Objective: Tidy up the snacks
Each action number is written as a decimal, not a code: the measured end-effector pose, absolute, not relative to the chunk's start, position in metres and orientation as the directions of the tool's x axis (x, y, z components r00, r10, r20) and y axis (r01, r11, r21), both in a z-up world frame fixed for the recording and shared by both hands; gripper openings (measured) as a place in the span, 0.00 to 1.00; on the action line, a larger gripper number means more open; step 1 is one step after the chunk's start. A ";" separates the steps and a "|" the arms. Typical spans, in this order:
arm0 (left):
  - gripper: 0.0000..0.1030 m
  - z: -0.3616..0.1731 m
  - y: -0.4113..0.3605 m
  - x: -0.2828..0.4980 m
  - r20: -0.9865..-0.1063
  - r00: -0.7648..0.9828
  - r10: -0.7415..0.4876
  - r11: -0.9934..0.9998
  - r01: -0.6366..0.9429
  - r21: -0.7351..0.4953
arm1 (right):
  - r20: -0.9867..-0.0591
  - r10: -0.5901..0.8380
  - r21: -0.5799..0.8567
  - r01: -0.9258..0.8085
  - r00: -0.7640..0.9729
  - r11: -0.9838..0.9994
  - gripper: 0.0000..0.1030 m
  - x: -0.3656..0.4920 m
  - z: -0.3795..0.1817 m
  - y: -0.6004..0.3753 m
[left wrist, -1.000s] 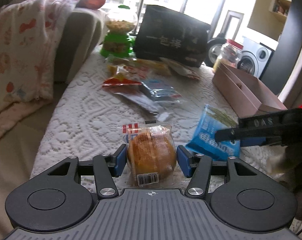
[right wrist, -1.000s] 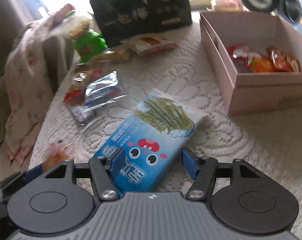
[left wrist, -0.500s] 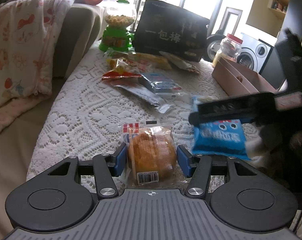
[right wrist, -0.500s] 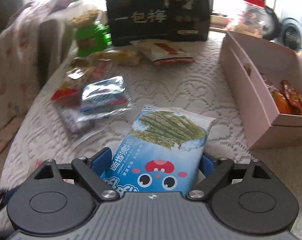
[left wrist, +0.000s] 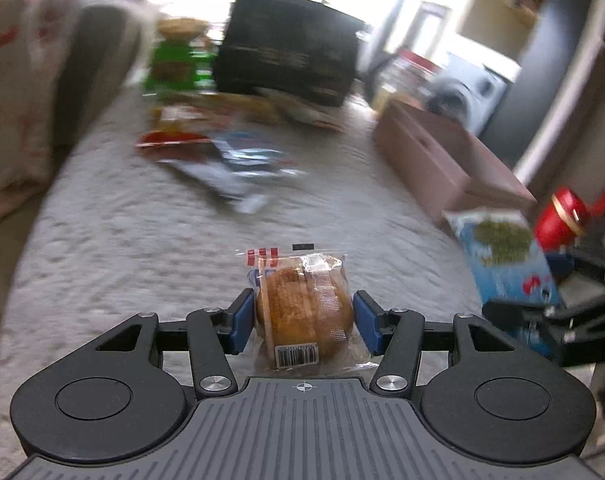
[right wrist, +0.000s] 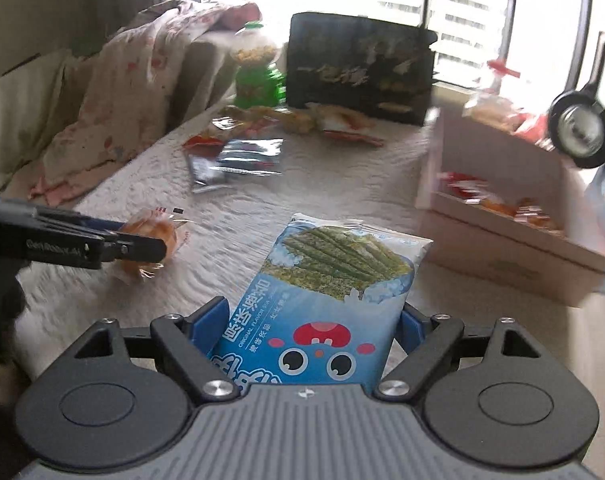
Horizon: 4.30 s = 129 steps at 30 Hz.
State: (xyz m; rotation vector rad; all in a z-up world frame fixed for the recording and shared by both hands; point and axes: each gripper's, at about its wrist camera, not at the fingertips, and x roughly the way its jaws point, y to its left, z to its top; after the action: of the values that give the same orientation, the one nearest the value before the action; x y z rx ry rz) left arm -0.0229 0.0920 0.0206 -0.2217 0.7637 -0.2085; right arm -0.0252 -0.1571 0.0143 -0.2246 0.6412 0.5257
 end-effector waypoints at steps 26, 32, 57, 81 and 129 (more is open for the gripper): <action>0.56 0.071 -0.054 0.194 -0.526 0.548 -0.650 0.748 0.344 -0.567 | -0.383 0.169 -0.048 -0.202 0.908 0.978 0.83 0.108 0.121 -0.286; 0.56 0.050 -0.030 0.189 -0.484 0.591 -0.646 0.743 0.338 -0.578 | -0.478 0.201 0.136 -0.154 0.855 0.979 0.83 0.160 0.088 -0.296; 0.56 0.022 0.131 0.081 -0.565 0.780 -0.268 0.893 -0.020 -0.451 | -0.535 0.200 -0.060 -0.273 0.821 0.960 0.85 0.180 0.104 -0.156; 0.56 0.016 0.196 0.057 -0.515 0.786 -0.342 0.831 -0.003 -0.556 | -0.803 0.401 0.260 -0.346 0.441 0.902 0.73 0.298 0.049 -0.017; 0.75 0.007 0.060 0.157 -0.692 0.722 -0.022 1.000 0.020 -0.010 | -0.657 0.438 0.054 -0.541 0.614 0.839 0.83 -0.007 0.056 -0.102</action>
State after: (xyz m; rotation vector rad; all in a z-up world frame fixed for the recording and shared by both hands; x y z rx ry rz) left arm 0.1571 0.0602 0.0069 -0.0023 0.7641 -0.0230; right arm -0.0068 -0.1023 0.0560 -0.1557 0.7128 0.5671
